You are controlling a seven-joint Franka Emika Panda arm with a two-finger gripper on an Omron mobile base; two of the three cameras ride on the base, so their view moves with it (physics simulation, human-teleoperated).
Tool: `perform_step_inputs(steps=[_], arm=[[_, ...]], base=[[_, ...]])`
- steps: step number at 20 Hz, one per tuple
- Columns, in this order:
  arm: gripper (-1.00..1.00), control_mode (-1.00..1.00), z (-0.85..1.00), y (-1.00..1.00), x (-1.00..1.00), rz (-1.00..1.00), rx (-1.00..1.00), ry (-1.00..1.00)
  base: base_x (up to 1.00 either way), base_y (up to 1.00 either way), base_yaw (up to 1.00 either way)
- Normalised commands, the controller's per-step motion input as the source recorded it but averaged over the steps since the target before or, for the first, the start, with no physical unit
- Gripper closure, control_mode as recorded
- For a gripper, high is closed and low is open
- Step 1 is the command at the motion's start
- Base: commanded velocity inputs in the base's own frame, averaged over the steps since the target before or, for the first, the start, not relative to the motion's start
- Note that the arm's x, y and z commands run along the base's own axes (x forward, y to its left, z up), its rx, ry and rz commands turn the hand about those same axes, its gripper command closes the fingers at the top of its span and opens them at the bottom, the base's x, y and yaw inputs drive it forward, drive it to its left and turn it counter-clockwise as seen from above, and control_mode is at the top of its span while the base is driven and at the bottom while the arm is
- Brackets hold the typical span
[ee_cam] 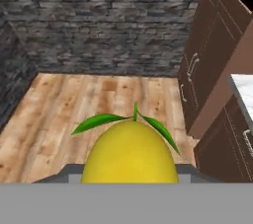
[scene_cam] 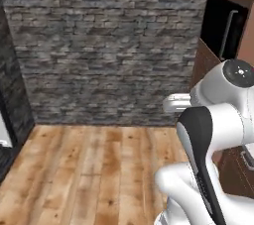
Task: Grab the garlic and lemon from the fridge, place them in the blender, close the lid, and turn on the blender to create a marinade.
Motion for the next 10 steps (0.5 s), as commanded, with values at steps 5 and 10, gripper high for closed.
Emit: perform_step_inputs(steps=[5,10], arm=[[1.00,1.00,0.00,0.00,0.00,0.00,0.00,0.00],[1.00,1.00,0.00,0.00,0.00,0.00,0.00,0.00]], base=[[-0.02,0.00,-0.98],[-0.01,0.00,-0.98]])
